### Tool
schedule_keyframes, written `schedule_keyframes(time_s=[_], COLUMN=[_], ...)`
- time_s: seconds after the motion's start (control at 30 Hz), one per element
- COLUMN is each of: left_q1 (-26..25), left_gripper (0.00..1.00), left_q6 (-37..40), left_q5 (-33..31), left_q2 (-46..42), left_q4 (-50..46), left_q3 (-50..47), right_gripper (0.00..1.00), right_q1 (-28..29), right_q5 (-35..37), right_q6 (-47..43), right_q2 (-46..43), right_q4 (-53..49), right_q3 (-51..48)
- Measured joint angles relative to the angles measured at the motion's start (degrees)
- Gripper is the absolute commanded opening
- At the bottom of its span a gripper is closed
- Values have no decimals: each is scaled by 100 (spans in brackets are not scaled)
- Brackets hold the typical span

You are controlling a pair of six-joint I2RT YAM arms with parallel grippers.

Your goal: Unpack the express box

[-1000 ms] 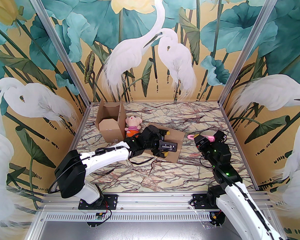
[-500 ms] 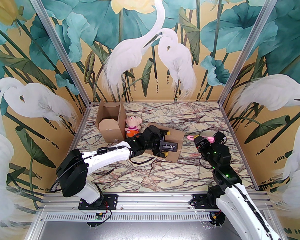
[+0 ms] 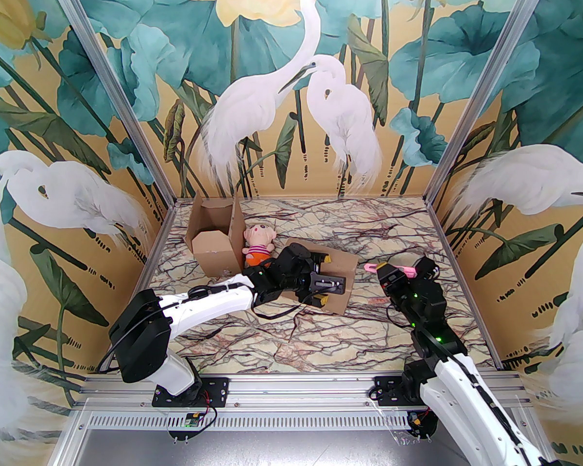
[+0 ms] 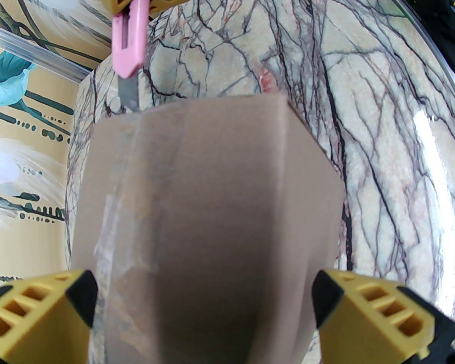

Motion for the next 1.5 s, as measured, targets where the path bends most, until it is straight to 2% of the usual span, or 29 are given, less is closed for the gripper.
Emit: schedule_keyframes(time_s=[0.73, 1.1, 1.5], left_q1=[0, 0, -7], left_gripper=[99, 99, 99], left_q6=[-2, -109, -280], left_q5=[2, 9, 586], left_q2=[0, 120, 308], left_q4=[-46, 28, -79], left_q3=[0, 48, 358], right_gripper=[0, 0, 0], right_q1=[0, -11, -55], right_q5=[98, -151, -656], right_q6=[-4, 184, 616], right_q2=[273, 101, -52], right_q4=[426, 474, 603], right_q3=[-7, -142, -372])
